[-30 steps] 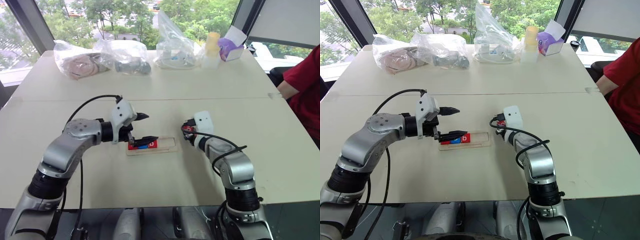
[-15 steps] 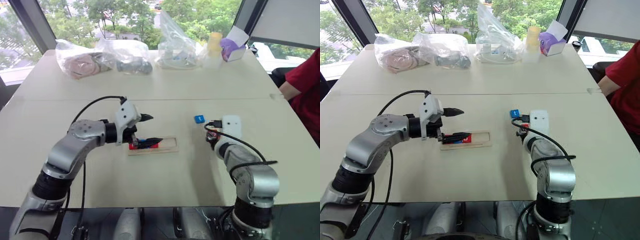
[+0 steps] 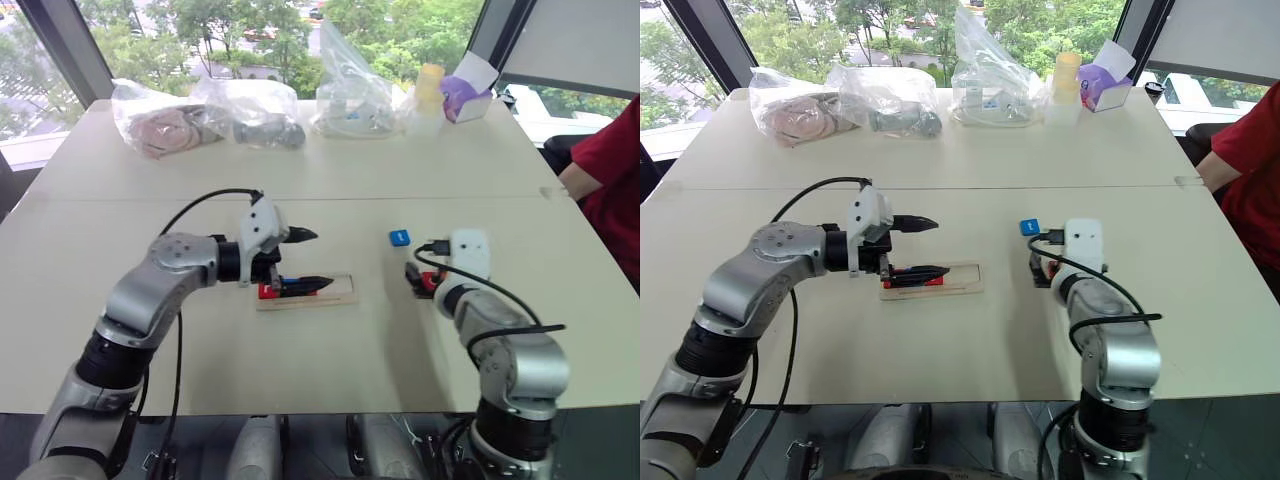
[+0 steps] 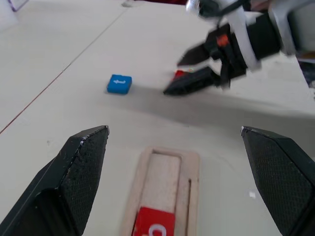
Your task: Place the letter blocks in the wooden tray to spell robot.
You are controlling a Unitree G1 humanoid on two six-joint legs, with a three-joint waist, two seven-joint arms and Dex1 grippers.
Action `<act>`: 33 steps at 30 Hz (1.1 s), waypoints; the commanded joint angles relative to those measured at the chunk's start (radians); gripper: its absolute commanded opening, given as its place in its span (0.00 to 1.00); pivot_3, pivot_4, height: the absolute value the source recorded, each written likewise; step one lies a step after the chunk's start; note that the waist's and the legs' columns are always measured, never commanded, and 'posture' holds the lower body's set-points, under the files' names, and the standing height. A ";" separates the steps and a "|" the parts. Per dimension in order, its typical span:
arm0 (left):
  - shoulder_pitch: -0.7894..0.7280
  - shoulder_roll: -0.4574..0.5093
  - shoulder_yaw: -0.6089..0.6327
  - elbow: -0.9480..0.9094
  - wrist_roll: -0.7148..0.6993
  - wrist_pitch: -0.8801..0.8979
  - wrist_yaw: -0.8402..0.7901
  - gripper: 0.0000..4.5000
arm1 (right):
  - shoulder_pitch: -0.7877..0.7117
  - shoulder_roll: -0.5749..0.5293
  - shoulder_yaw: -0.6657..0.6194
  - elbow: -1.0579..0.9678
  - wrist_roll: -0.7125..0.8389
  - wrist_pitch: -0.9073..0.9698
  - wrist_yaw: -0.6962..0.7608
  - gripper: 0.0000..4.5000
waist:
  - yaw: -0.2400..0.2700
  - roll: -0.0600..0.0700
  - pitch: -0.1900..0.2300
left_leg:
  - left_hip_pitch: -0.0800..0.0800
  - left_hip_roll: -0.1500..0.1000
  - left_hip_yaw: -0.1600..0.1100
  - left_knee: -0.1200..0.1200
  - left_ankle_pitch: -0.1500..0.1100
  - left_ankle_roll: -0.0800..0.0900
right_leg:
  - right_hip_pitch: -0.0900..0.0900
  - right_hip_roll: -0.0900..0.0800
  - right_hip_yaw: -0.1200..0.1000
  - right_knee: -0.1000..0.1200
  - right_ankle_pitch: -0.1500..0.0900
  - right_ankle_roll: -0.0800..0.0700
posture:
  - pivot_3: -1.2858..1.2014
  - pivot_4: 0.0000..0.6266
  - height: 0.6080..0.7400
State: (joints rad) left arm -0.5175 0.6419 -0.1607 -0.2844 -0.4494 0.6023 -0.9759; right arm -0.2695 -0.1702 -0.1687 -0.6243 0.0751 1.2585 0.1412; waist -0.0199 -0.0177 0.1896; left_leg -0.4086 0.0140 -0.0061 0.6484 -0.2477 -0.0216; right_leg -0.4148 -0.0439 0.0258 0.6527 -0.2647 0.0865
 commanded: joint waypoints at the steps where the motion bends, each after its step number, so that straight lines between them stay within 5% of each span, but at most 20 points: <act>1: 0.011 0.089 0.040 -0.029 -0.033 0.007 -0.094 1.00 | 0.020 -0.227 -0.012 0.048 0.124 -0.219 0.309 0.99 | -0.001 0.000 0.000 | 0.000 0.000 0.000 0.000 0.000 0.000 | 0.000 0.000 0.000 -0.001 0.000 0.000 | 0.52 0.24 1.00; 5: 0.016 0.186 0.060 -0.055 -0.078 0.028 -0.196 1.00 | 0.089 -0.494 -0.006 0.311 0.184 -0.637 0.730 0.99 | 0.000 0.000 0.001 | 0.001 0.000 0.001 -0.002 0.000 0.000 | 0.003 0.001 -0.002 -0.005 0.000 0.000 | 0.52 0.24 1.00; 10: 0.013 0.229 0.085 -0.063 -0.088 0.032 -0.208 1.00 | 0.041 -0.612 0.044 0.607 0.194 -0.948 1.004 0.99 | 0.000 0.000 0.001 | 0.001 0.000 0.002 0.000 0.000 0.001 | 0.004 0.001 -0.001 -0.005 -0.001 0.000 | 0.52 0.24 1.00; 25: 0.139 0.297 0.164 -0.165 -0.089 0.074 -0.128 1.00 | -0.239 -0.628 0.248 1.217 0.008 -1.421 1.172 0.99 | 0.004 0.000 0.001 | 0.002 0.001 0.002 0.001 0.000 0.001 | 0.005 0.000 -0.001 -0.004 0.000 0.000 | 0.52 0.24 1.00; 28: 0.133 0.300 0.157 -0.156 -0.081 0.067 -0.127 1.00 | -0.284 -0.617 0.271 1.319 -0.010 -1.475 1.192 0.80 | 0.003 -0.001 0.001 | 0.004 0.001 0.003 0.002 0.000 0.000 | 0.007 -0.001 -0.001 -0.004 -0.001 -0.001 | 0.52 0.24 1.00; 33: 0.144 0.307 0.170 -0.167 -0.077 0.068 -0.122 1.00 | -0.296 -0.610 0.287 1.367 -0.010 -1.503 1.222 0.27 | 0.003 -0.001 0.001 | 0.007 0.001 0.003 0.002 0.000 0.000 | 0.011 -0.001 0.000 -0.004 -0.002 -0.003 | 0.52 0.24 1.00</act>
State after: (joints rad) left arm -0.3748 0.9324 -0.0157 -0.4329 -0.5302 0.6838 -1.1032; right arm -0.5734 -0.7754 0.1027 0.7055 0.0996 -0.2460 1.3651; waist -0.0172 -0.0188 0.1904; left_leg -0.4007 0.0152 -0.0033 0.6507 -0.2480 -0.0212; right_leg -0.4031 -0.0452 0.0258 0.6488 -0.2665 0.0836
